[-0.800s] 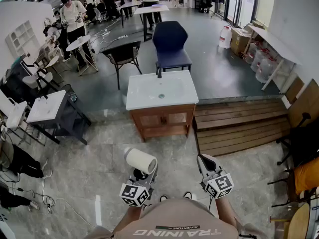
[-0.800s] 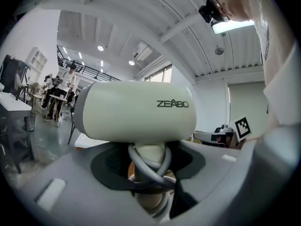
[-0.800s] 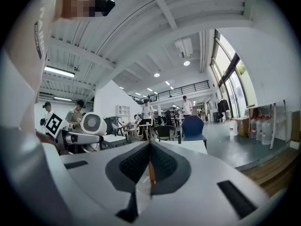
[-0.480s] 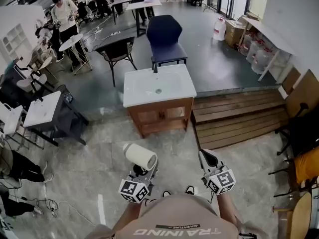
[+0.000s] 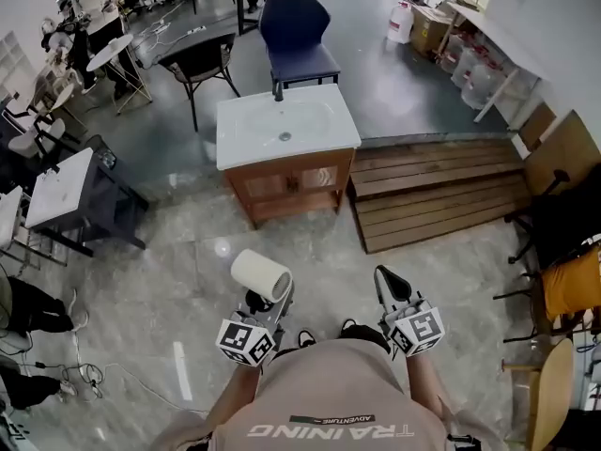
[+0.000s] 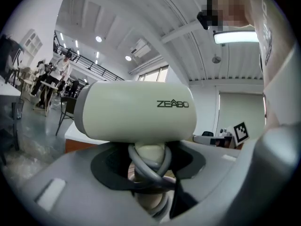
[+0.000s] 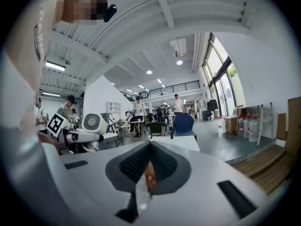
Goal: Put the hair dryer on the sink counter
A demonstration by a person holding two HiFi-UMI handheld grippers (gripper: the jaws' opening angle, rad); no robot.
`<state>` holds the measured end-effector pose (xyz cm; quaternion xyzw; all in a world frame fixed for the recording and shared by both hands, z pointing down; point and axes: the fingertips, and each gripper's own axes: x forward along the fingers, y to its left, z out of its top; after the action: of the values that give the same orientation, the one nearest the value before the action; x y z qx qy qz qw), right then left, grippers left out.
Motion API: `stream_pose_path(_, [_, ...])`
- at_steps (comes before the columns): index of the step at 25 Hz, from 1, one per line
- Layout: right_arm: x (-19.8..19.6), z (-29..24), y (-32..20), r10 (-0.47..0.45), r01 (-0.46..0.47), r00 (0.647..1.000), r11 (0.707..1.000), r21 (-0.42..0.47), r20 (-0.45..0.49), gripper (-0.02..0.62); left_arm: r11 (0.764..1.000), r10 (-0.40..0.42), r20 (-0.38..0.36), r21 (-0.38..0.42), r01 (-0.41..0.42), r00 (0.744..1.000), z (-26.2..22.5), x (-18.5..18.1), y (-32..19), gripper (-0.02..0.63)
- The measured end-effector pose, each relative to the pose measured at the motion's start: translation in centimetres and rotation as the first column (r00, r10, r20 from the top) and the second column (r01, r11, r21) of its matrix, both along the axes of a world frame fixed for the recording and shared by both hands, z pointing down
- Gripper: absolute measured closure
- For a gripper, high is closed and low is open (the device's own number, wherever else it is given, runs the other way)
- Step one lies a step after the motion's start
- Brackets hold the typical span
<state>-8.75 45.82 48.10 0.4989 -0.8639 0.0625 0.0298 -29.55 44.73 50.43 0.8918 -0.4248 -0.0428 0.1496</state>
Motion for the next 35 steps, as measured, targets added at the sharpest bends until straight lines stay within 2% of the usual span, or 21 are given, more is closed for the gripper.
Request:
stream_pose_path(2, [0.2,0.5,0.2,0.017,-0.017,1.0,1.0,-0.02,0.002,0.589,0.999,0.025,-0.038,-0.026,-0.026,0.999,0.2,0.2,0.4,0.393])
stream_pose_path(10, [-0.6,-0.5,-1.7,-0.016,0.015,1.0,1.0,-0.016,-0.017,0.589,0.999,0.037,-0.02,-0.013,-0.038,0.999,0.4,0.4,-0.4,0.393])
stream_pose_path(13, [-0.1,0.3,-2.0,-0.016,0.016,1.0,1.0,-0.025,-0.006,0.589,0.998,0.04,-0.025,-0.04,-0.041,0.999,1.4,1.1,-1.2,0.393])
stream_pose_path(17, [2.0,0.3,-2.7,-0.025,0.026,1.0,0.999,-0.032,0.01,0.589,0.996,0.041,-0.018,-0.078,-0.042,0.999,1.9,3.0,-2.6,0.393])
stream_pose_path(21, [5.5,0.6,-4.9,-0.021,0.021,1.0,1.0,-0.016,0.008,0.589,0.998,0.032,-0.002,-0.051,-0.032,0.999,0.5,6.0,-5.2,0.393])
stream_pose_path(25, [8.5,1.8,-7.2,-0.019,0.019,0.999,1.0,0.004,-0.031,0.589,0.999,-0.004,0.052,-0.032,0.006,0.999,-0.1,8.8,-7.9,0.393])
stream_pose_path(35, [10.6,3.4,-12.8,-0.203,0.203,0.978,0.979,-0.003,-0.053,0.589,0.998,-0.031,0.061,-0.052,0.034,0.998,1.2,15.2,-12.0,0.393])
